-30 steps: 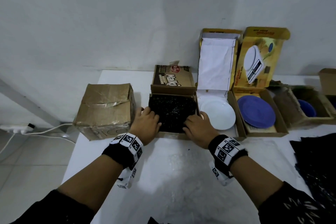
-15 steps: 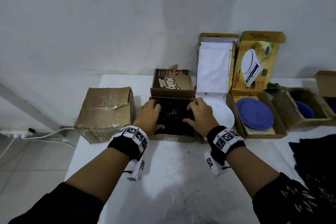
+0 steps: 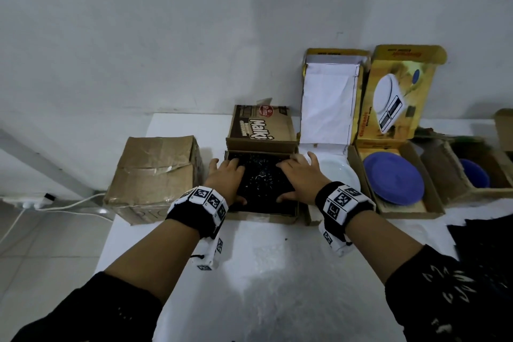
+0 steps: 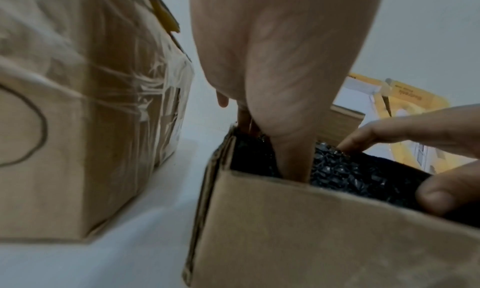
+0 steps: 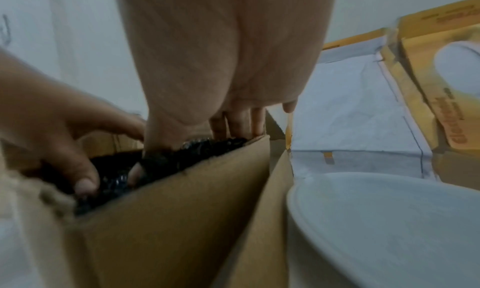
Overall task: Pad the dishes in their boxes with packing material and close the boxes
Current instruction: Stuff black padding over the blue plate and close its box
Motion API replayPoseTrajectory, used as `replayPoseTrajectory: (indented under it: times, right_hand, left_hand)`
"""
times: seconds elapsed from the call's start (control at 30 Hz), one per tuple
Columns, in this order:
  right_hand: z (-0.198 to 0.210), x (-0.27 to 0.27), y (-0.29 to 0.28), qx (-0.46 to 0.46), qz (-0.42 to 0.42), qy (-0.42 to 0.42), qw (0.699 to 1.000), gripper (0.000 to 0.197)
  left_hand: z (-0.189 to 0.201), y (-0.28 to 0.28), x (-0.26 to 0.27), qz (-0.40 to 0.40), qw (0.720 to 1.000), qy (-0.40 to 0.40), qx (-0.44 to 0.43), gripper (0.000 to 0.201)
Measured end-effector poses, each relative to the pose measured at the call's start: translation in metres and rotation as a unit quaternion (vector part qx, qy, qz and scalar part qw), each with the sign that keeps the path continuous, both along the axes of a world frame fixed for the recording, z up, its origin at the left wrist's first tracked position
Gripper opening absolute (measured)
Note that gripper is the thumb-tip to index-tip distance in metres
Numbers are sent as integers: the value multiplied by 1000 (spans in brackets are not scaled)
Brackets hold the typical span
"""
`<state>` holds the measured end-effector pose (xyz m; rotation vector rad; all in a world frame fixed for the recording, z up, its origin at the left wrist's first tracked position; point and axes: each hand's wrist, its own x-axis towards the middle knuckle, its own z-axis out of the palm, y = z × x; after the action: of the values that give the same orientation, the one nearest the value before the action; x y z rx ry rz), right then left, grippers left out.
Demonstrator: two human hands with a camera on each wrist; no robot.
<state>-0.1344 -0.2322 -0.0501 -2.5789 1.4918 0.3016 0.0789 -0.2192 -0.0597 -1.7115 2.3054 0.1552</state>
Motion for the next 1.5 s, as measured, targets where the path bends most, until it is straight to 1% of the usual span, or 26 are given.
replayPoseTrajectory:
  times: [0.1, 0.17, 0.23, 0.3, 0.33, 0.4, 0.43, 0.47, 0.53, 0.57, 0.6, 0.67, 0.7, 0.77, 0.83, 0.9, 0.97, 1.03, 1.1, 1.17, 1.23, 1.33, 1.4, 1.43, 1.47, 1.5]
  right_hand:
    - [12, -5, 3, -33, 6, -72, 997, 62]
    - [12, -5, 12, -18, 42, -39, 998, 45]
    - [5, -1, 24, -4, 73, 20, 997, 41]
    - [-2, 0, 31, 2, 69, 29, 997, 40]
    - [-2, -1, 32, 6, 60, 5, 998, 37]
    - [2, -3, 25, -11, 14, -130, 991, 29]
    - [6, -4, 19, -45, -30, -222, 973, 23]
    - [9, -7, 10, -87, -86, -307, 944, 17]
    - [18, -9, -11, -125, -208, -404, 882, 14]
    - [22, -9, -22, -105, -257, -411, 868, 21]
    - [24, -10, -34, -58, -292, -403, 865, 27]
    - [25, -7, -52, 47, -330, -396, 856, 30]
    - [24, -5, -59, 84, -345, -404, 843, 28]
    - [17, -1, -68, 111, -382, -439, 806, 23]
    - [10, 3, -73, 109, -402, -456, 787, 15]
    - [8, 7, -72, 124, -407, -485, 764, 10]
    - [8, 6, -68, 119, -411, -506, 749, 39]
    - [12, 5, -62, 104, -407, -521, 743, 48]
    - [18, 3, -56, 88, -395, -537, 740, 40]
    - [29, 2, -47, 73, -381, -564, 729, 25]
    - [40, 0, -34, 87, -371, -612, 693, 16]
    - [54, -5, -12, 123, -368, -676, 627, 26]
    - [57, -7, 4, 147, -361, -691, 609, 34]
    - [58, -7, 14, 153, -359, -690, 609, 38]
    - [56, -7, 22, 153, -361, -686, 614, 40]
    - [53, -7, 32, 152, -363, -682, 617, 40]
  left_hand:
    - [7, 0, 2, 16, 998, 49, -46, 67]
    - [11, 1, 2, 35, 990, 116, -69, 51]
    - [17, 2, 1, 72, 969, 215, -102, 36]
    - [24, -2, 0, 115, 931, 317, -136, 29]
    - [28, -5, 0, 135, 912, 358, -149, 27]
    - [35, -16, 3, 179, 879, 408, -167, 26]
    - [39, -23, 4, 199, 869, 420, -171, 27]
    - [43, -31, 6, 216, 864, 423, -169, 28]
    - [48, -46, 8, 250, 866, 413, -127, 35]
    - [50, -53, 9, 267, 873, 398, -89, 41]
    - [50, -59, 9, 283, 880, 378, -50, 45]
    - [48, -68, 8, 299, 883, 362, 6, 41]
    - [46, -70, 8, 301, 878, 371, 13, 39]
    - [43, -73, 8, 316, 865, 389, 1, 38]
    - [35, -73, 10, 346, 843, 412, -19, 33]
    - [34, -70, 8, 374, 811, 449, -31, 36]
    - [37, -67, 7, 382, 774, 503, -43, 33]
    - [42, -63, 7, 381, 739, 555, -41, 34]
    - [44, -58, 10, 380, 717, 584, -21, 41]
    - [47, -51, 12, 380, 692, 614, -13, 46]
    - [58, -36, 10, 375, 661, 649, -30, 45]
    - [68, -15, 12, 358, 610, 706, -44, 46]
    - [73, 4, 16, 351, 581, 734, -22, 46]
    - [75, 15, 19, 349, 577, 738, -7, 46]
    - [75, 24, 22, 342, 589, 732, 7, 46]
    - [75, 35, 24, 331, 615, 716, 14, 45]
